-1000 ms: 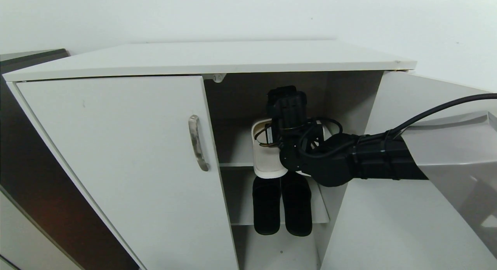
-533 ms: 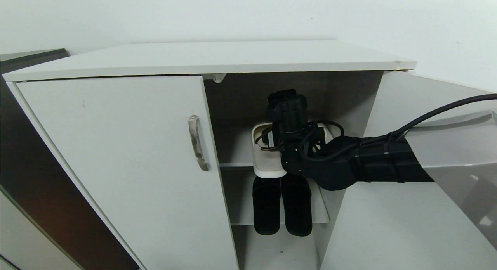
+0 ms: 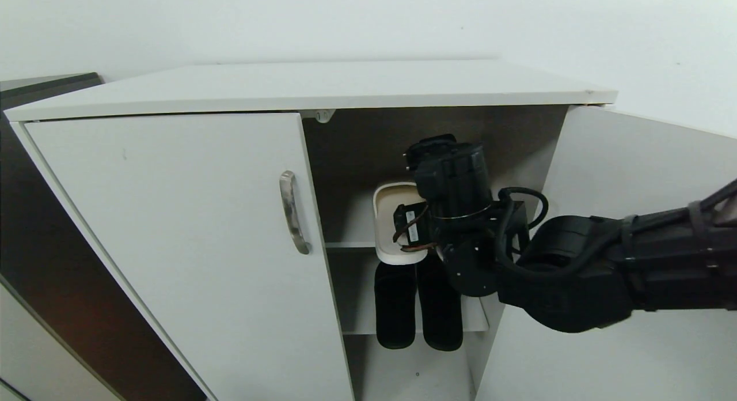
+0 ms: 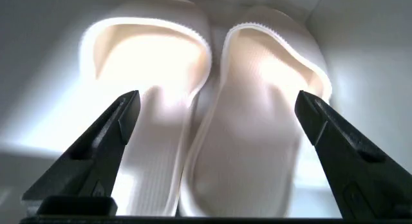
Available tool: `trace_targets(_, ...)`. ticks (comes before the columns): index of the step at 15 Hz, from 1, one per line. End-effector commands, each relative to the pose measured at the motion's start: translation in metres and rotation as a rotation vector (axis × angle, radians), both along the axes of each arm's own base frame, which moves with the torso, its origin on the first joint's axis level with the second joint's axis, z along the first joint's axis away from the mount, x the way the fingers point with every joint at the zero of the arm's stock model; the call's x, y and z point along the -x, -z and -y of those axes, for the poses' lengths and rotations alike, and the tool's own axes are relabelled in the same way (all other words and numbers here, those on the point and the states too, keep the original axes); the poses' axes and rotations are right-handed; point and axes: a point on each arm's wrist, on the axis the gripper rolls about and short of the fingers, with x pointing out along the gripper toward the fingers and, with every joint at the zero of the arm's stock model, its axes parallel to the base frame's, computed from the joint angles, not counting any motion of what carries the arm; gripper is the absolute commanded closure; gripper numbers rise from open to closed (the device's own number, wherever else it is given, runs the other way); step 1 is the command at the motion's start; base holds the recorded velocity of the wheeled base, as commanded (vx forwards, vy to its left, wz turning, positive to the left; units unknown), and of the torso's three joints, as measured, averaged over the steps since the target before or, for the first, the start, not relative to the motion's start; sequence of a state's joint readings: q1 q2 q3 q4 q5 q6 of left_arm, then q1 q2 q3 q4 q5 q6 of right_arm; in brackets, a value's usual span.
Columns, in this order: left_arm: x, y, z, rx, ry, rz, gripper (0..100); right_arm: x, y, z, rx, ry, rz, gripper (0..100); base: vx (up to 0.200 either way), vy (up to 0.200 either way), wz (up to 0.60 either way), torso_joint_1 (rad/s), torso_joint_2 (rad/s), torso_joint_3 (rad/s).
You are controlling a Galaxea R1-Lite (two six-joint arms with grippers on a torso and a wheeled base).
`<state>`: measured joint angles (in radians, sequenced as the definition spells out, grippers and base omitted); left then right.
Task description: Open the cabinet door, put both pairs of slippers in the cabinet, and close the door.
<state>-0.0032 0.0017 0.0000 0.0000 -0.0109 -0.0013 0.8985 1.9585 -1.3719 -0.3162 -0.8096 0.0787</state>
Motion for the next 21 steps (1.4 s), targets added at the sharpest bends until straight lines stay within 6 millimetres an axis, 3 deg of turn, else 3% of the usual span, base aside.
trace_targets(1,0.000,0.000,0.000,0.000,0.000,-0.001,100,0.026,-0.017,0.012,-0.032,-0.035,0.016,0,0.000,0.000,0.00,0.000,0.00,0.000)
trace_targets(7,0.000,0.000,0.000,0.000,0.001,-0.001,100,0.076,-0.007,0.027,-0.087,-0.139,-0.046,0,0.000,0.000,0.00,0.000,0.00,0.000)
trace_targets(8,0.000,0.000,0.000,0.000,0.001,-0.001,100,0.083,-0.009,0.028,-0.095,-0.182,-0.053,100,0.000,0.000,0.00,0.000,0.00,0.000)
trace_targets(10,0.000,0.000,0.000,0.000,0.001,-0.001,100,0.086,-0.009,0.027,-0.100,-0.204,-0.058,100,0.000,0.000,0.00,0.000,0.00,0.000)
trace_targets(12,0.000,0.000,0.000,0.000,0.001,-0.001,100,0.084,0.008,0.024,-0.058,-0.205,-0.092,100,0.000,0.000,0.00,0.000,0.00,0.000)
trace_targets(16,0.000,0.000,0.000,0.000,0.000,-0.001,100,0.077,0.018,0.015,-0.085,-0.224,-0.076,100,0.000,0.000,0.00,0.000,0.00,0.000)
trace_targets(21,0.000,0.000,0.000,-0.001,0.000,-0.001,100,0.077,0.020,0.016,-0.074,-0.219,-0.077,100,0.000,0.000,0.00,0.000,0.00,0.000)
